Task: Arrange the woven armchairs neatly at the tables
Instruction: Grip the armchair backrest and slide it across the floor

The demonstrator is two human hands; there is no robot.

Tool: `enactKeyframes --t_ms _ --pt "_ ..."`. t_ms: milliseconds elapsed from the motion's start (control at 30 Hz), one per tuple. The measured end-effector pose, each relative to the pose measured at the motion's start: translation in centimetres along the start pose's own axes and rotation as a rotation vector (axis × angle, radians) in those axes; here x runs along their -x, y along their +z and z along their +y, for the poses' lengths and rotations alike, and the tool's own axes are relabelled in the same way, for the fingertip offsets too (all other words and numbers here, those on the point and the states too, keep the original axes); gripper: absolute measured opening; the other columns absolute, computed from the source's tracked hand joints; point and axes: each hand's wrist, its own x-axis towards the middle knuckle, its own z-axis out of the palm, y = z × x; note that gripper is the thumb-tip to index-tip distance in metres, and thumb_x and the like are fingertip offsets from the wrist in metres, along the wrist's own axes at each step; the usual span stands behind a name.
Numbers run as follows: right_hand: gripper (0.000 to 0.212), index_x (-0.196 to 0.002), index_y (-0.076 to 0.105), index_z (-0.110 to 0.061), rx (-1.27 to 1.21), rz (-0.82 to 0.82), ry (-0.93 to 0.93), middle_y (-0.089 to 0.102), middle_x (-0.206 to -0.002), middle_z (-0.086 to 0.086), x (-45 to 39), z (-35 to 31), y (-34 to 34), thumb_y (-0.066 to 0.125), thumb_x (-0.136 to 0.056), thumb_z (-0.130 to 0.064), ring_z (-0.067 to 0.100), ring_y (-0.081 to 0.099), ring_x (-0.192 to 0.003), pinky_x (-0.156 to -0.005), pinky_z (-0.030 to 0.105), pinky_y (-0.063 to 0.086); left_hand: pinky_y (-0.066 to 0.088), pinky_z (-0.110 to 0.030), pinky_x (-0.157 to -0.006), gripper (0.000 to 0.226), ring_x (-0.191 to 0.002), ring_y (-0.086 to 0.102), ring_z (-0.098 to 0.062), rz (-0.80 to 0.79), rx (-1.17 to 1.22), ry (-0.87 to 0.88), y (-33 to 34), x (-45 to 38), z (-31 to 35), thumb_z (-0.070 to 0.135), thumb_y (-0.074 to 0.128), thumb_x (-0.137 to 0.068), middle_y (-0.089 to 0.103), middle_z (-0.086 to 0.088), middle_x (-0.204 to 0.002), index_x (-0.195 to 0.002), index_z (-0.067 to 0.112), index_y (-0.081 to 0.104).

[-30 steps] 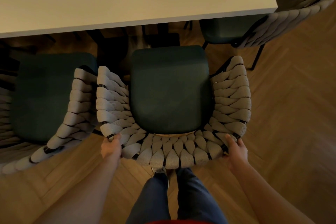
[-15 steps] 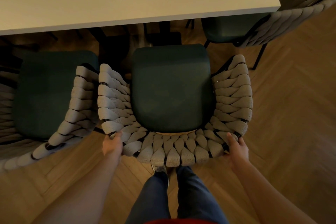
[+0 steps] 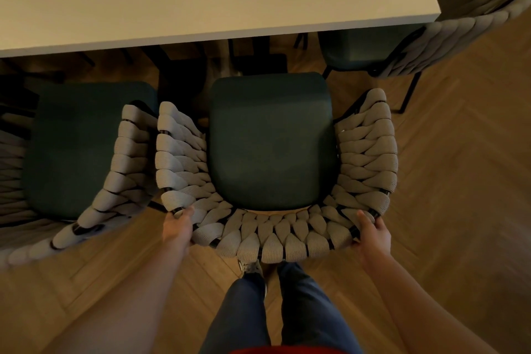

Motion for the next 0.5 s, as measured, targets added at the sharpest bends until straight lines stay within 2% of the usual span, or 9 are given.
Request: enactKeyframes --t_ms 100,200,367,500 --pt "0.041 -0.14 0.047 -0.016 0.025 0.008 -0.011 0.06 -0.122 0.006 -0.2 -0.2 -0.4 0.055 -0.1 -0.02 0.024 0.06 -0.109 -0.091 0.044 0.052 0.045 -0.052 -0.102 0.054 -0.127 0.049 -0.04 -0.018 0.023 -0.012 0.6 0.1 0.1 0.026 0.061 -0.097 0.052 -0.017 -0.14 -0.146 0.015 0.041" --pt "0.044 -0.141 0.047 -0.017 0.059 0.03 -0.015 0.061 -0.127 0.007 -0.6 -0.6 -1.0 0.057 -0.099 -0.023 0.026 0.06 -0.115 -0.099 0.049 0.05 0.045 -0.045 -0.092 0.056 -0.129 0.049 -0.04 -0.037 0.024 -0.015 1.3 0.6 0.1 0.025 0.06 -0.098 0.051 -0.017 -0.141 -0.149 0.014 0.039" --pt "0.045 -0.141 0.047 -0.017 0.067 0.034 -0.014 0.061 -0.127 0.006 -1.0 -1.0 -1.4 0.058 -0.098 -0.024 0.026 0.06 -0.116 -0.102 0.054 0.048 0.047 -0.047 -0.097 0.058 -0.127 0.05 -0.04 -0.031 -0.003 -0.014 1.4 0.7 -0.2 0.028 0.061 -0.097 0.052 -0.018 -0.141 -0.149 0.014 0.039" --pt "0.043 -0.14 0.048 -0.016 0.05 0.02 0.005 0.062 -0.124 0.006 -1.1 -0.9 -1.5 0.058 -0.098 -0.022 0.025 0.061 -0.112 -0.102 0.053 0.048 0.043 -0.041 -0.088 0.057 -0.128 0.048 -0.04 -0.035 -0.041 -0.006 1.5 1.3 0.0 0.027 0.059 -0.098 0.05 -0.02 -0.141 -0.149 0.012 0.038"
